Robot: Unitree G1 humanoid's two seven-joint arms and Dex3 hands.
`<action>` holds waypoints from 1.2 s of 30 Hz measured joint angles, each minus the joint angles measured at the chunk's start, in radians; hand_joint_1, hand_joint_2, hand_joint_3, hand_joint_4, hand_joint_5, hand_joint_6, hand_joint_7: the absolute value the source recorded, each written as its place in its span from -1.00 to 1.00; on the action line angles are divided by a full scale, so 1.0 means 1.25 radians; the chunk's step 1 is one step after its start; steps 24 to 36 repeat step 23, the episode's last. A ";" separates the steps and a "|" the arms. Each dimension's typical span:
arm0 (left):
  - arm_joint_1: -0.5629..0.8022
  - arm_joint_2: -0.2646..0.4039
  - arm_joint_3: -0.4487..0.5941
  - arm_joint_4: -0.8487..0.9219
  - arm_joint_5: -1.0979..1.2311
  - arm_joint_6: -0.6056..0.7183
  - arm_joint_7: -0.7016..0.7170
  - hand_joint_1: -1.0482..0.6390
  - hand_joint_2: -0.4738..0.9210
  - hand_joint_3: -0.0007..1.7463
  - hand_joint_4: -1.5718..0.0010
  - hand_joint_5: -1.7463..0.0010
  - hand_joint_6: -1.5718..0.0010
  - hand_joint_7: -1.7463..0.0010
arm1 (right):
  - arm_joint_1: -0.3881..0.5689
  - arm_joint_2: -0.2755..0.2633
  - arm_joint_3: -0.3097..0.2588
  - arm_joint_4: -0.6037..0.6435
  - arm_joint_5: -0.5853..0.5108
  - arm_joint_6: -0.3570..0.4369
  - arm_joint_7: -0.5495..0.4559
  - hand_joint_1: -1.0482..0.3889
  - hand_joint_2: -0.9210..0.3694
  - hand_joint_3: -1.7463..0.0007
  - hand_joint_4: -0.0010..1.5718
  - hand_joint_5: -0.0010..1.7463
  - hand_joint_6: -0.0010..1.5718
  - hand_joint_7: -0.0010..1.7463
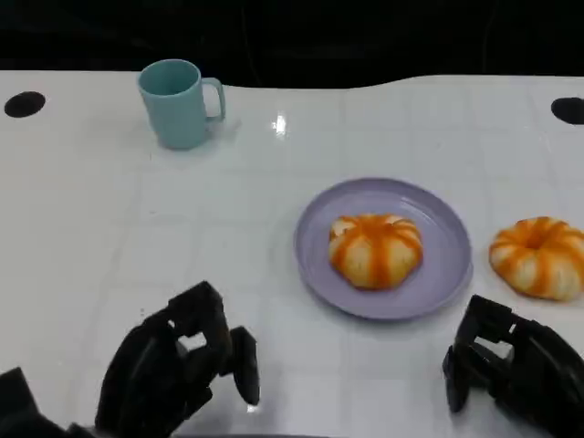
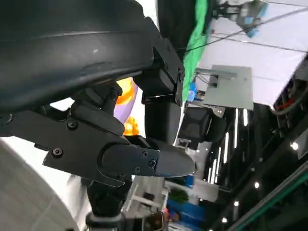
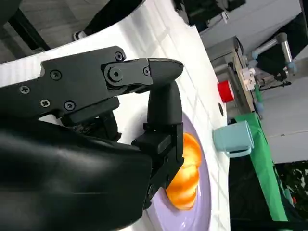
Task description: Grasp the bread from the table and place it into the plate.
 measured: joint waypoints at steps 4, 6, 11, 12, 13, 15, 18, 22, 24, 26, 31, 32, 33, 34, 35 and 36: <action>0.012 -0.010 0.024 -0.001 -0.026 0.034 -0.011 -0.66 1.00 -0.75 -0.20 -1.00 0.06 -0.96 | 0.000 -0.001 0.002 -0.001 -0.001 0.002 -0.007 -0.30 -1.00 0.75 -0.01 1.00 -0.11 0.76; 0.015 -0.015 0.033 -0.002 -0.026 0.045 -0.012 -0.65 1.00 -0.75 -0.20 -1.00 0.06 -0.96 | 0.000 -0.001 0.003 0.000 -0.001 -0.002 -0.007 -0.33 -1.00 0.76 -0.01 0.99 -0.10 0.75; 0.014 -0.023 0.047 0.002 -0.023 0.048 -0.022 -0.66 1.00 -0.75 -0.22 -1.00 0.06 -1.00 | 0.003 -0.002 0.008 -0.017 -0.016 0.007 -0.025 -0.35 -1.00 0.75 0.00 1.00 -0.09 0.75; 0.012 -0.022 0.048 0.002 -0.019 0.049 -0.024 -0.64 1.00 -0.77 -0.22 -1.00 0.06 -1.00 | 0.005 -0.002 0.009 -0.022 -0.016 0.012 -0.025 -0.37 -1.00 0.74 0.00 1.00 -0.11 0.77; 0.009 -0.022 0.048 0.005 -0.017 0.049 -0.028 -0.65 1.00 -0.79 -0.22 -1.00 0.05 -1.00 | 0.006 -0.002 0.009 -0.026 -0.016 0.019 -0.025 -0.38 -1.00 0.74 -0.01 1.00 -0.14 0.82; 0.005 -0.022 0.048 0.009 -0.012 0.053 -0.031 -0.66 1.00 -0.82 -0.21 -1.00 0.04 -1.00 | 0.006 -0.002 0.008 -0.028 -0.013 0.027 -0.017 -0.40 -1.00 0.74 -0.02 1.00 -0.16 0.84; 0.004 -0.022 0.048 0.011 -0.008 0.058 -0.032 -0.65 1.00 -0.79 -0.21 -1.00 0.04 -1.00 | 0.006 -0.002 0.006 -0.025 -0.012 0.028 -0.011 -0.41 -1.00 0.75 -0.03 1.00 -0.16 0.82; 0.001 -0.022 0.050 0.024 0.004 0.058 -0.040 -0.64 1.00 -0.79 -0.21 -1.00 0.06 -0.99 | -0.005 -0.002 -0.001 0.001 -0.004 0.014 0.008 -0.38 -1.00 0.73 -0.03 1.00 -0.16 0.82; 0.001 -0.022 0.051 0.025 0.005 0.058 -0.044 -0.64 1.00 -0.79 -0.21 -1.00 0.06 -0.98 | -0.007 -0.002 -0.002 0.009 0.001 0.008 0.014 -0.36 -1.00 0.75 -0.03 1.00 -0.15 0.80; 0.001 -0.022 0.051 0.025 0.005 0.058 -0.044 -0.64 1.00 -0.79 -0.21 -1.00 0.06 -0.98 | -0.007 -0.002 -0.002 0.009 0.001 0.008 0.014 -0.36 -1.00 0.75 -0.03 1.00 -0.15 0.80; 0.001 -0.022 0.051 0.025 0.005 0.058 -0.044 -0.64 1.00 -0.79 -0.21 -1.00 0.06 -0.98 | -0.007 -0.002 -0.002 0.009 0.001 0.008 0.014 -0.36 -1.00 0.75 -0.03 1.00 -0.15 0.80; 0.001 -0.022 0.051 0.025 0.005 0.058 -0.044 -0.64 1.00 -0.79 -0.21 -1.00 0.06 -0.98 | -0.007 -0.002 -0.002 0.009 0.001 0.008 0.014 -0.36 -1.00 0.75 -0.03 1.00 -0.15 0.80; 0.001 -0.022 0.051 0.025 0.005 0.058 -0.044 -0.64 1.00 -0.79 -0.21 -1.00 0.06 -0.98 | -0.007 -0.002 -0.002 0.009 0.001 0.008 0.014 -0.36 -1.00 0.75 -0.03 1.00 -0.15 0.80; 0.001 -0.022 0.051 0.025 0.005 0.058 -0.044 -0.64 1.00 -0.79 -0.21 -1.00 0.06 -0.98 | -0.007 -0.002 -0.002 0.009 0.001 0.008 0.014 -0.36 -1.00 0.75 -0.03 1.00 -0.15 0.80; 0.001 -0.022 0.051 0.025 0.005 0.058 -0.044 -0.64 1.00 -0.79 -0.21 -1.00 0.06 -0.98 | -0.007 -0.002 -0.002 0.009 0.001 0.008 0.014 -0.36 -1.00 0.75 -0.03 1.00 -0.15 0.80; 0.001 -0.022 0.051 0.025 0.005 0.058 -0.044 -0.64 1.00 -0.79 -0.21 -1.00 0.06 -0.98 | -0.007 -0.002 -0.002 0.009 0.001 0.008 0.014 -0.36 -1.00 0.75 -0.03 1.00 -0.15 0.80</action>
